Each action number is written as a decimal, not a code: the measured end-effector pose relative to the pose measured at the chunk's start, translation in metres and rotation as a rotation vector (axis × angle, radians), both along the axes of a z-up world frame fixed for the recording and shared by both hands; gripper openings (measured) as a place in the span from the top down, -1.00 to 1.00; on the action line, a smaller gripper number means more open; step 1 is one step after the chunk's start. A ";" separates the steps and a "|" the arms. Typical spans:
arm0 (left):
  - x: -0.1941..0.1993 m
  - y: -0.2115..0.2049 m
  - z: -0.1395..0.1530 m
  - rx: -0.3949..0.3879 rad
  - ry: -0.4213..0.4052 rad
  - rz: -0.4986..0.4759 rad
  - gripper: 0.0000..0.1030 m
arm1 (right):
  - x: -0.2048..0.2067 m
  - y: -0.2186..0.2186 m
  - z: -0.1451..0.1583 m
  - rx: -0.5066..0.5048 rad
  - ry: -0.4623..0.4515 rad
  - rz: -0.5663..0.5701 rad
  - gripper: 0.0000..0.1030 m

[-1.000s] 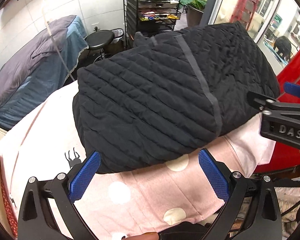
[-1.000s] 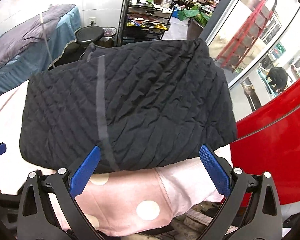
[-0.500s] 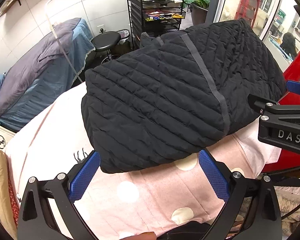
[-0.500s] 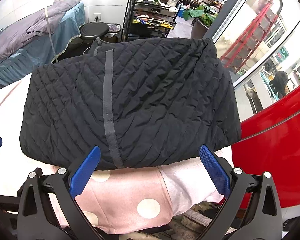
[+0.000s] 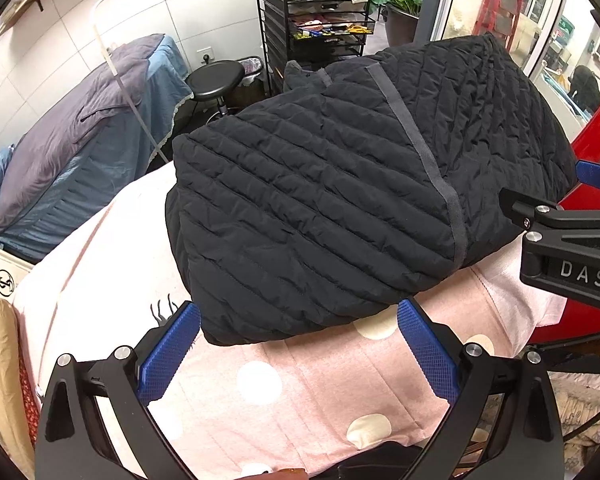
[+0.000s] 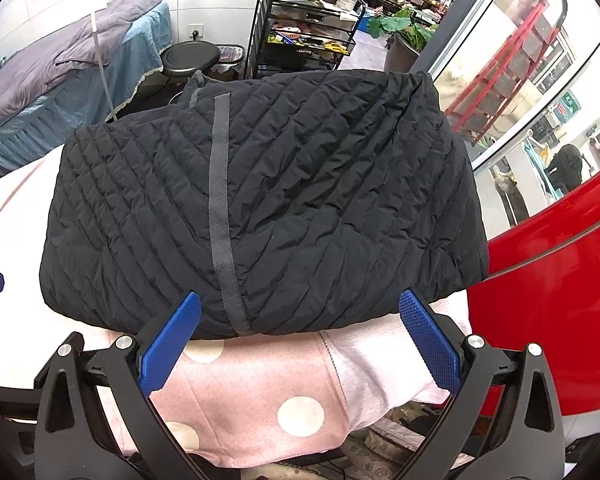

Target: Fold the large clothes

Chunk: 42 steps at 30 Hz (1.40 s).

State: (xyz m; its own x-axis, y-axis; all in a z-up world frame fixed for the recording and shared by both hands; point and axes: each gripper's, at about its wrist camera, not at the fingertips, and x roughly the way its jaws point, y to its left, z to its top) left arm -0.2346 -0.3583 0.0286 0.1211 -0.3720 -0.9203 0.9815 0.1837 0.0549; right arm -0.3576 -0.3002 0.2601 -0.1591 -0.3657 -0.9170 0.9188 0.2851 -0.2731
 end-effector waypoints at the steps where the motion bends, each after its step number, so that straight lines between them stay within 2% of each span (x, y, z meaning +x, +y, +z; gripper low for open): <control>1: 0.000 0.000 0.000 -0.002 0.001 0.001 -0.87 | 0.000 0.000 0.000 0.001 0.001 0.000 -0.89; 33: 0.000 -0.002 -0.004 0.013 -0.013 0.000 -0.87 | 0.001 0.001 -0.006 0.011 0.001 0.000 -0.89; 42: 0.002 -0.003 -0.006 0.032 0.011 0.000 -0.87 | 0.001 0.001 -0.009 0.015 0.000 0.002 -0.89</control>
State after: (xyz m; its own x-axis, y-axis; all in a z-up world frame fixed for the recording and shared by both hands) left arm -0.2328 -0.3617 0.0223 0.1110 -0.3419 -0.9332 0.9821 0.1816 0.0502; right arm -0.3566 -0.2993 0.2514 -0.1582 -0.3525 -0.9224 0.9184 0.2905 -0.2686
